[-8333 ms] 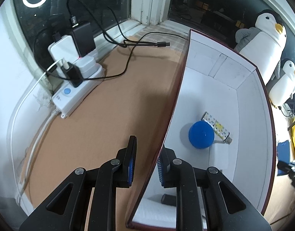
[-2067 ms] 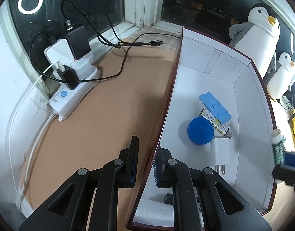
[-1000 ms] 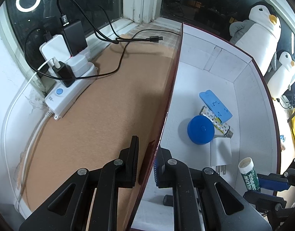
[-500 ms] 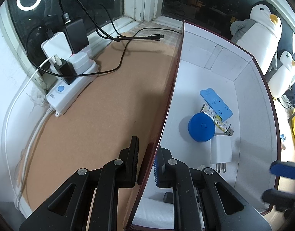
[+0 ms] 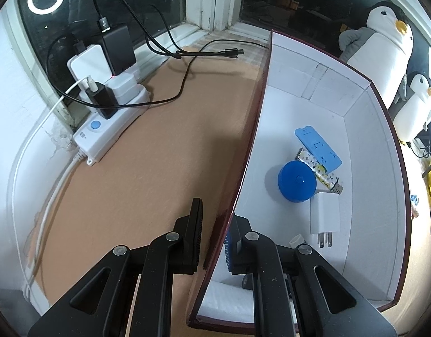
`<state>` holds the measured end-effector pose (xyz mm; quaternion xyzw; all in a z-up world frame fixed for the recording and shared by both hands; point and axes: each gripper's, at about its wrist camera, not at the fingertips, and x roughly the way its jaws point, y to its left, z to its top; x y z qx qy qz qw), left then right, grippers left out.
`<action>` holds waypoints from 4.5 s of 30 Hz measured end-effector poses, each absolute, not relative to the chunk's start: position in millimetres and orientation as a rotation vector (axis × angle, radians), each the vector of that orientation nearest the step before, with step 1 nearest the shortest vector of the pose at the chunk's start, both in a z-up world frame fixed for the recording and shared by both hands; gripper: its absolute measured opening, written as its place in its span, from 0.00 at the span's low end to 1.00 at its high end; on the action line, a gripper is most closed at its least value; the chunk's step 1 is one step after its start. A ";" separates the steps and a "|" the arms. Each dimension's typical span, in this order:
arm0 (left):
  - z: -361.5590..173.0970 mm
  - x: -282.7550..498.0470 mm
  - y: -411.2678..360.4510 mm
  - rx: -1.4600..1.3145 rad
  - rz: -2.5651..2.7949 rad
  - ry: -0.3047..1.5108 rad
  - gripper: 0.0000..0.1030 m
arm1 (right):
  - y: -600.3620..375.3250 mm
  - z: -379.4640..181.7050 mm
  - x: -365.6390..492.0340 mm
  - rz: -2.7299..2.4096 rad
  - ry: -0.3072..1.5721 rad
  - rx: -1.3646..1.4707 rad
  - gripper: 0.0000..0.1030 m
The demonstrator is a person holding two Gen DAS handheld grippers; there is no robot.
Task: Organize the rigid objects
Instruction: 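Move the right tool back toward the remaining items on the table, then grasp the wooden clothespin with the right tool, then carry the clothespin with the right tool and release it into the box, then move the right tool back and grasp the pink-white lotion bottle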
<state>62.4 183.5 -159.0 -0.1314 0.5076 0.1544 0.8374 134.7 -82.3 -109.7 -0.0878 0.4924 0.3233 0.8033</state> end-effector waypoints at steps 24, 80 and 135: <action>-156.6 61.5 183.6 -0.292 0.347 1.075 0.17 | -70.9 -201.3 201.7 0.617 1.188 -0.484 0.39; -155.3 86.3 187.4 -0.268 0.312 1.048 0.14 | 14.4 -90.7 208.7 0.688 1.037 -0.306 0.11; -155.9 65.5 183.2 -0.265 0.307 1.066 0.12 | 28.4 -103.0 207.3 0.640 1.033 -0.273 0.37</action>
